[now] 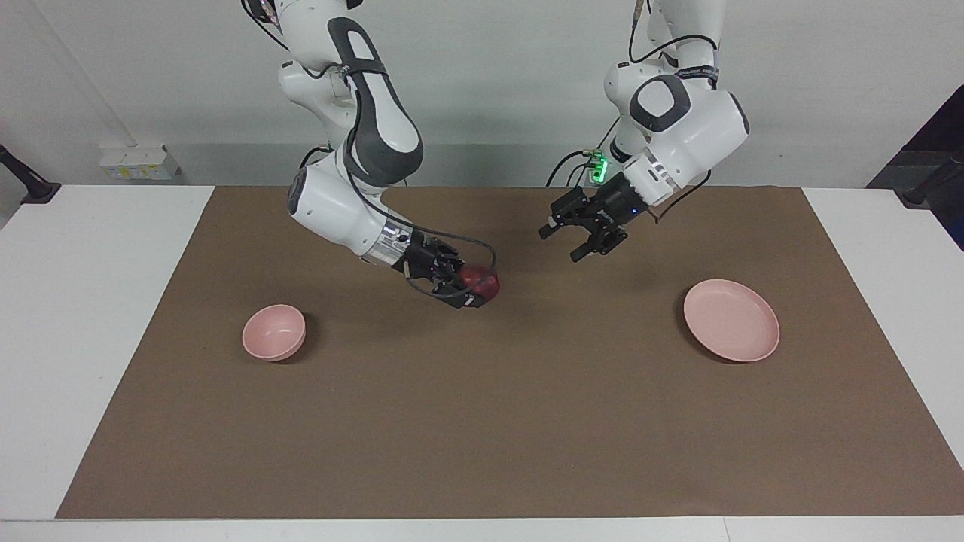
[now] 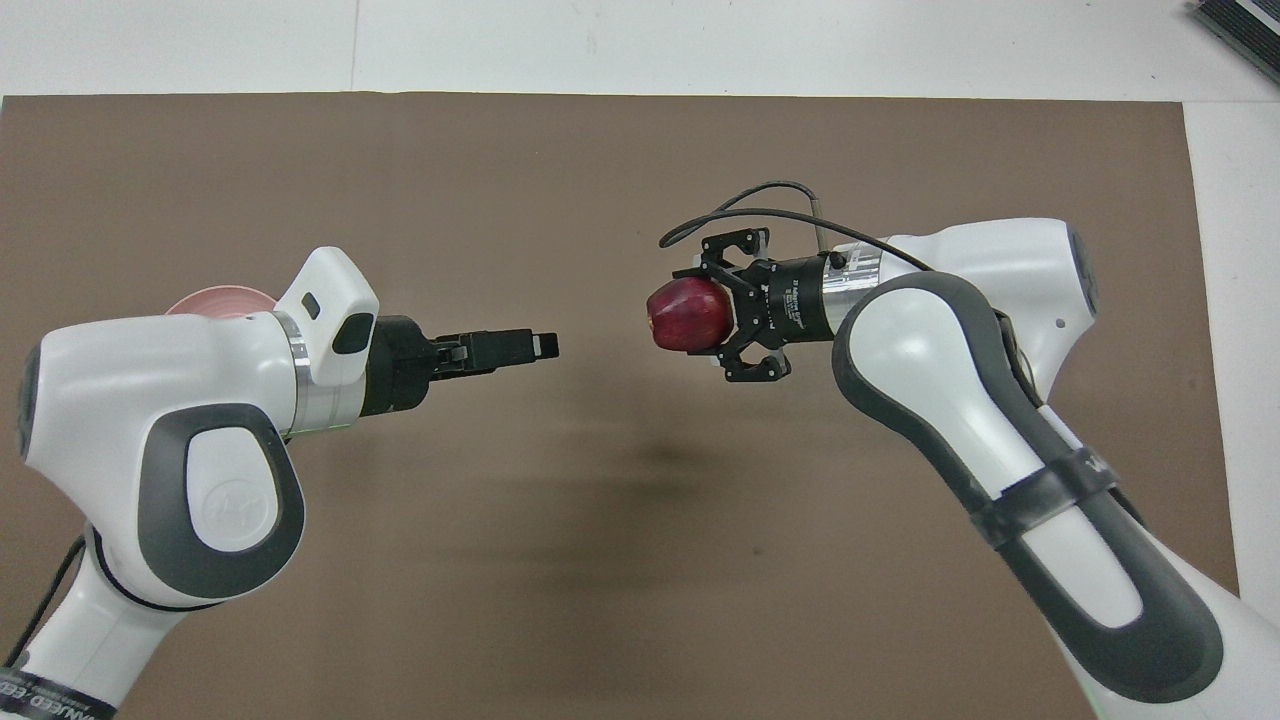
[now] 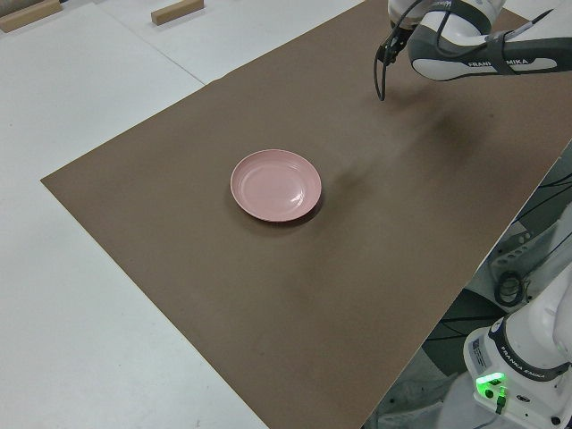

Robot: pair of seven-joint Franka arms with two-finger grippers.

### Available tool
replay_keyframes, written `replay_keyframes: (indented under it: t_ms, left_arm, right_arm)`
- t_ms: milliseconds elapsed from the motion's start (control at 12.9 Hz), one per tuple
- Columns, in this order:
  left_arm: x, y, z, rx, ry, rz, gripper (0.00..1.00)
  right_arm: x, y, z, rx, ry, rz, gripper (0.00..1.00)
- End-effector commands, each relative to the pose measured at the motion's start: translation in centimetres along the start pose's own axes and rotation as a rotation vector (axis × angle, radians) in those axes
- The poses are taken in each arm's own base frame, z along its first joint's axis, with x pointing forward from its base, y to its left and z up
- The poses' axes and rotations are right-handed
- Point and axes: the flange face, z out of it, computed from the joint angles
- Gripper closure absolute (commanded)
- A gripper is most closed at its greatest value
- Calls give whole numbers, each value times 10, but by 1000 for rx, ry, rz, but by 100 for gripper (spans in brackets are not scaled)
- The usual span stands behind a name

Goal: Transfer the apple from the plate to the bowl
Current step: 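Carry the apple with the right gripper over the pink bowl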

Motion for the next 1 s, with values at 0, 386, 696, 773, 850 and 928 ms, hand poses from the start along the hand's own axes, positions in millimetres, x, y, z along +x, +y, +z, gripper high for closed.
replay_keyframes:
  t_ms: [0,386,696,773,850,928]
  left_arm:
    - [4,-41,-18,154,-73,55,0]
    - [32,-114,-74,441,-103,135,0]
    - [70,-100,-159,528,-94,154,0]
    - [74,-87,-180,550,-100,167,0]
    - [74,-74,-199,556,-115,169,0]
    - [73,-62,-217,559,-129,169,0]
  right_arm:
    - [21,-3,-9,-81,171,-128,100]
    - [60,4,-32,-279,508,-374,100]
    - [111,21,-57,-419,738,-524,100]
    - [114,27,-59,-450,788,-569,100]
    - [117,34,-60,-470,816,-591,100]
    - [124,44,-64,-478,836,-595,100]
